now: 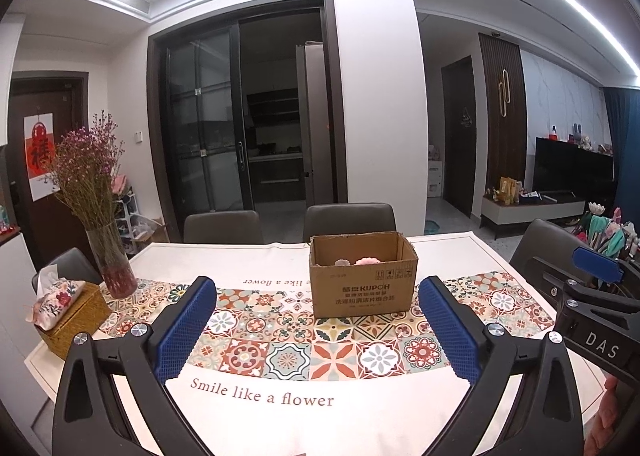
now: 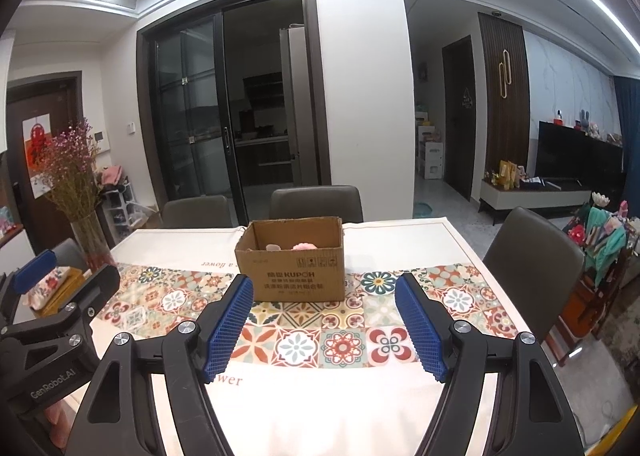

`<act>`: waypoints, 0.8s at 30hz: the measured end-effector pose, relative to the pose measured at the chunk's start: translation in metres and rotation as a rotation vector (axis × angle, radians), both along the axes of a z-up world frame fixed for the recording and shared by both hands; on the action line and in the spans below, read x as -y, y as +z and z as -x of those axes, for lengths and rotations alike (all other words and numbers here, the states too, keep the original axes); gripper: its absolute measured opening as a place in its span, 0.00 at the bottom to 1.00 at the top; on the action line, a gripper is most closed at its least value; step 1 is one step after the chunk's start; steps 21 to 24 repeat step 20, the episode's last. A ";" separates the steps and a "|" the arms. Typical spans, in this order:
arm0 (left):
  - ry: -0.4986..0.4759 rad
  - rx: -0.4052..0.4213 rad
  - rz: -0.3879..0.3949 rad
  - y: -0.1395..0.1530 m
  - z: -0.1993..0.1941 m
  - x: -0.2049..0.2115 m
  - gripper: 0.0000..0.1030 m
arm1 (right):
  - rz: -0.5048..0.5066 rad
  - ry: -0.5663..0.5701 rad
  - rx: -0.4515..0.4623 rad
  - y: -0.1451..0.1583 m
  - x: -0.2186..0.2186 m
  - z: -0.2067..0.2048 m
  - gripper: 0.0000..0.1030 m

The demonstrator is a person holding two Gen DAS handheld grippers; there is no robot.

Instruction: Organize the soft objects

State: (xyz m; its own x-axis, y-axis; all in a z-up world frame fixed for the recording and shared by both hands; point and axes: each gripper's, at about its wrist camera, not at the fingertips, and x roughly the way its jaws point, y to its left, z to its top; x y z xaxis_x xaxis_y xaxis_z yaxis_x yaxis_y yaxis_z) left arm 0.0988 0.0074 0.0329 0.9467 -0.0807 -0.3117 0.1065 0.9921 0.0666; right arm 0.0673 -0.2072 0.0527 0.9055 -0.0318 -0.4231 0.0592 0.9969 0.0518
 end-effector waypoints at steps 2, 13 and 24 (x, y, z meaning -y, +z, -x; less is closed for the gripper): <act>-0.001 0.005 0.001 0.001 0.002 0.000 1.00 | -0.002 -0.002 0.001 0.000 0.001 0.001 0.72; -0.008 -0.003 0.003 -0.001 0.003 0.002 1.00 | -0.002 -0.009 -0.005 -0.001 0.000 0.004 0.72; 0.003 -0.005 -0.006 -0.002 0.001 0.001 1.00 | -0.005 -0.009 -0.009 -0.001 0.001 0.004 0.72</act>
